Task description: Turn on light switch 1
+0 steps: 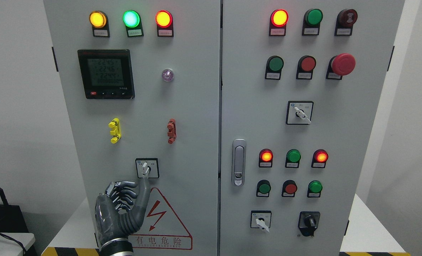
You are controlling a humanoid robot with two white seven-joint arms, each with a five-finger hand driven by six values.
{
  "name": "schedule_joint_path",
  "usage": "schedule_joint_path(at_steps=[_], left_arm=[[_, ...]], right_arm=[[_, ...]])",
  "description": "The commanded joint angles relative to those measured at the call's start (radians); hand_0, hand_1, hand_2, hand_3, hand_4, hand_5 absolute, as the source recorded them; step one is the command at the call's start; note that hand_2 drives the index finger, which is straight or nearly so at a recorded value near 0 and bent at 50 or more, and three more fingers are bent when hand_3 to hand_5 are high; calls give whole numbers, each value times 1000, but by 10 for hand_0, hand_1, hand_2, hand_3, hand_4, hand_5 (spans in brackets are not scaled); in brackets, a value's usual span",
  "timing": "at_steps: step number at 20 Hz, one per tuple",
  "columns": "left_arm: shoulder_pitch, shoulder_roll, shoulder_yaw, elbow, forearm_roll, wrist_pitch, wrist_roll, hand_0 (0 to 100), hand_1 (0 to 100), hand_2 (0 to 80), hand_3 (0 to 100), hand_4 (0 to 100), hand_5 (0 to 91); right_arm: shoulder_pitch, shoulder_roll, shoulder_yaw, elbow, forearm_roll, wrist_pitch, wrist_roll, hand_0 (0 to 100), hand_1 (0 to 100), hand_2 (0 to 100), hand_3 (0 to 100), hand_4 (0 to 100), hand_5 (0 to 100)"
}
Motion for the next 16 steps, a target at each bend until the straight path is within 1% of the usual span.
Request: schedule_joint_path(at_steps=[1, 8, 16], left_arm=[[-15, -17, -15, 4, -1, 16, 10, 170, 568, 535, 752, 838, 835], [-41, -19, -15, 6, -3, 61, 10, 198, 589, 521, 723, 830, 829], [-58, -19, -16, 9, -1, 87, 10, 223, 578, 503, 708, 820, 816]], right_arm=[[0, 0, 0, 0, -17, 0, -1, 120, 389, 0, 0, 0, 0], [0, 0, 0, 0, -17, 1, -1, 120, 389, 0, 0, 0, 0], [0, 0, 0, 0, -17, 0, -1, 120, 389, 0, 0, 0, 0]])
